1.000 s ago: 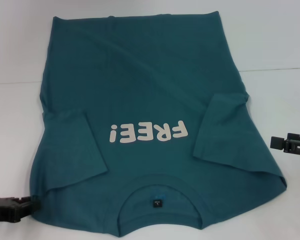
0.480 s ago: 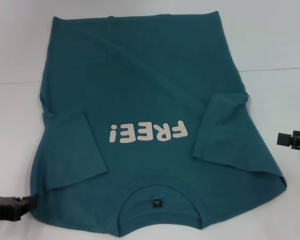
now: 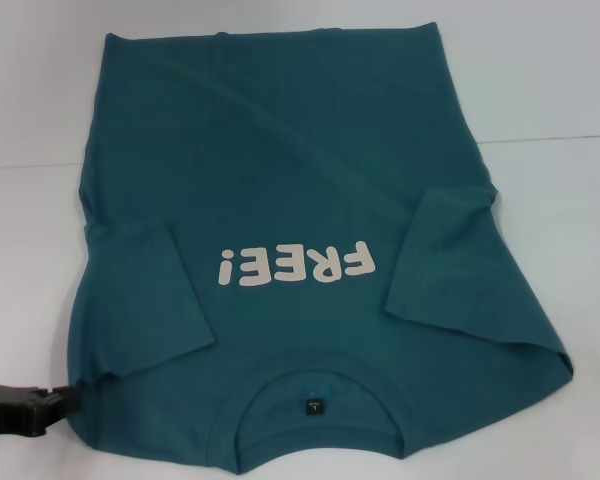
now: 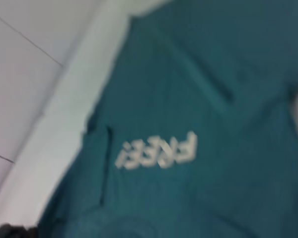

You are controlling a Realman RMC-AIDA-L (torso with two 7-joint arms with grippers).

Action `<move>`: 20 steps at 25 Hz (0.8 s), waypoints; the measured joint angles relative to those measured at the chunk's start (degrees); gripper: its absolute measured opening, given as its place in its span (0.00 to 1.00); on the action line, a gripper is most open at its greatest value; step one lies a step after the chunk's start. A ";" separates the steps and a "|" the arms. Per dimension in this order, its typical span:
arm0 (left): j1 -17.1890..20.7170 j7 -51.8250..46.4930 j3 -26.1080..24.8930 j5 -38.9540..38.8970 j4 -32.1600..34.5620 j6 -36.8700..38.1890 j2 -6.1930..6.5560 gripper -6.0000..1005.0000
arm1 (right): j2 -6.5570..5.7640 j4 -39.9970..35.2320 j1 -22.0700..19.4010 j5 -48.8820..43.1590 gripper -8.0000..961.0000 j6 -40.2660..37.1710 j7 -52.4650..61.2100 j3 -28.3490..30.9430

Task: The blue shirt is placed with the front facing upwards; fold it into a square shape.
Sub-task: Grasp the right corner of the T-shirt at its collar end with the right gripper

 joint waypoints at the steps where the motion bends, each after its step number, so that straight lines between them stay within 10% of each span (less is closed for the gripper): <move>1: -0.11 0.00 0.01 0.00 0.03 0.12 0.04 0.06 | -0.44 0.11 0.72 -1.88 0.98 -0.73 1.48 0.14; 9: -1.55 -1.26 0.00 -0.13 -0.10 0.63 0.15 0.06 | -1.23 0.76 7.44 -18.89 0.98 -3.93 7.16 0.72; 20: -3.15 -1.35 0.05 -0.60 -0.18 0.82 0.37 0.06 | 0.05 6.11 7.51 -20.28 0.98 3.89 7.72 0.86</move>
